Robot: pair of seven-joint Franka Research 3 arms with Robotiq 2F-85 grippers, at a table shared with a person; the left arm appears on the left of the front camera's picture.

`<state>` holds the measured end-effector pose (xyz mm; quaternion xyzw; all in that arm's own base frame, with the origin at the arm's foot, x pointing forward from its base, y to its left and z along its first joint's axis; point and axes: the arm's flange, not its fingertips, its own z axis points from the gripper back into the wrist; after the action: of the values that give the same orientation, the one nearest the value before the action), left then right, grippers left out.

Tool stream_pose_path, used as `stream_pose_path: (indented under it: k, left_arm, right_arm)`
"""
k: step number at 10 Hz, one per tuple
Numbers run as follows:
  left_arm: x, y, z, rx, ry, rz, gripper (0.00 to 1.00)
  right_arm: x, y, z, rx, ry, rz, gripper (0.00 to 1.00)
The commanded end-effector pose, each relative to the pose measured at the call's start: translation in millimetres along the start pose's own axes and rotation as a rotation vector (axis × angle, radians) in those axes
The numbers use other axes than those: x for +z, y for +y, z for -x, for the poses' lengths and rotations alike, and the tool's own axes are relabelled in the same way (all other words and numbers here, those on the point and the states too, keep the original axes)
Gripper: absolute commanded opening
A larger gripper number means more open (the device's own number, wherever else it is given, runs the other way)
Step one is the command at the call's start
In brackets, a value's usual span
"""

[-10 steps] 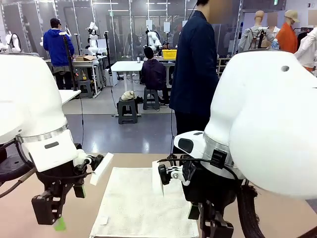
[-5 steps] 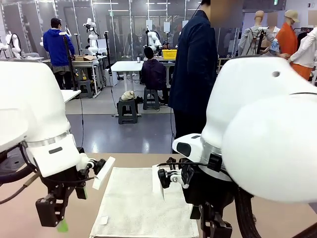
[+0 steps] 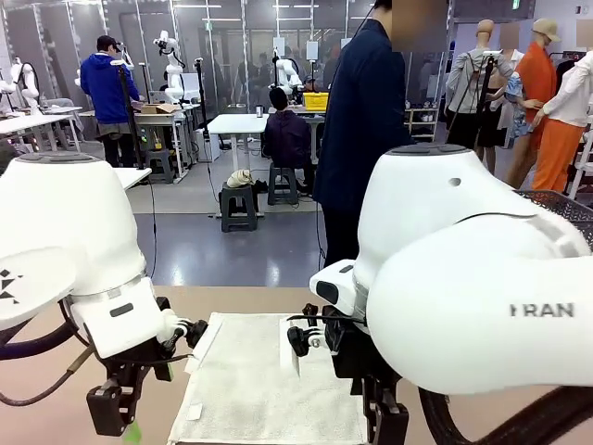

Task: Fold the towels and place them in the basket.
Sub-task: When a person lays out a Towel with hook on the table, fold it in half twice.

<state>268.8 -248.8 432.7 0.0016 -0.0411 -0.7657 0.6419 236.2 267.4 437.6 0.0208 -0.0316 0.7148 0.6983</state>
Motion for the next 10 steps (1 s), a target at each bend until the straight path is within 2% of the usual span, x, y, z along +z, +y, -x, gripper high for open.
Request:
stream_pose_path:
  k: [1, 4, 10]
  left_arm:
    - [-26.1, -6.1, 11.1, -0.043, 0.013, -0.060, 1.00]
    - [-48.4, -8.0, 19.0, 0.008, 0.064, -0.067, 1.00]
    - [-93.2, -0.5, 31.1, 0.080, 0.070, -0.091, 1.00]
  right_arm:
    - [-40.0, 9.2, 27.7, -0.021, 0.023, 0.069, 1.00]
    - [-65.4, -0.4, 41.1, -0.056, 0.039, 0.120, 1.00]
    - [-105.6, -11.0, 61.6, -0.115, 0.091, 0.116, 1.00]
